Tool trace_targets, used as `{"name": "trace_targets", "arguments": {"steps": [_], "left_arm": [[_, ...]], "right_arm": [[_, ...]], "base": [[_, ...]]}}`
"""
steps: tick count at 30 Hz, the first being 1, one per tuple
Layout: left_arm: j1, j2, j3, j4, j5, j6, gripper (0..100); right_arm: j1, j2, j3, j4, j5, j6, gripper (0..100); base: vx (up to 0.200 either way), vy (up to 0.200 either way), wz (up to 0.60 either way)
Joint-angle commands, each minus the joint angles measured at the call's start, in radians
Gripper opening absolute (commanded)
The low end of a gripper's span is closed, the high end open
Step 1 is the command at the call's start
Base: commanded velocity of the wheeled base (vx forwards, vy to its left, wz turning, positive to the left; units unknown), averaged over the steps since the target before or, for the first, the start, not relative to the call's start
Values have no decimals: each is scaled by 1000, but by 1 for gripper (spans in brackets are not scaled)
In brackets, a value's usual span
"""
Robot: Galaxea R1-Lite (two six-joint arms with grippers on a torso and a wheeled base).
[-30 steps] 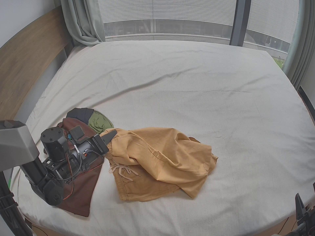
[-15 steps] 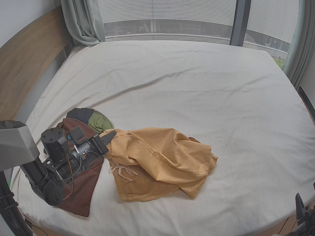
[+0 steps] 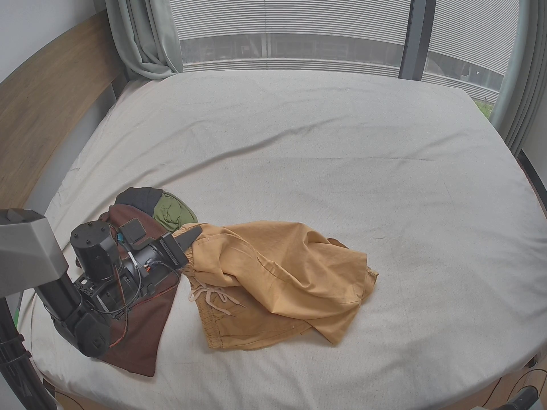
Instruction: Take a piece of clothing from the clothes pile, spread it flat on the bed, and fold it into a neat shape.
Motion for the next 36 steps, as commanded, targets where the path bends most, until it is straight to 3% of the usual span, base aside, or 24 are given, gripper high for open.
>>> {"name": "trace_targets", "arguments": {"steps": [1,6,11,20,31,36], "left_arm": [[-4,1,-1,0,-5,2,0],[-4,3,-3,0,-2,40,0],[-11,0,-4,0,-2,59,0],[-27,0,2,0,-6,57,0],[-19,-2,-9,0,-8,57,0],[-19,-3,-15,0,-9,59,0]], "right_arm": [[63,269,-78,-72,88,139,100],[73,358,-72,-141,128,163,100],[83,479,-79,-208,226,166,100],[133,693,-107,-449,250,222,100],[174,814,-207,-466,249,237,100],[177,906,-168,-601,255,288,100]], "base": [[0,0,0],[0,0,0],[0,0,0],[0,0,0],[0,0,0],[0,0,0]]}}
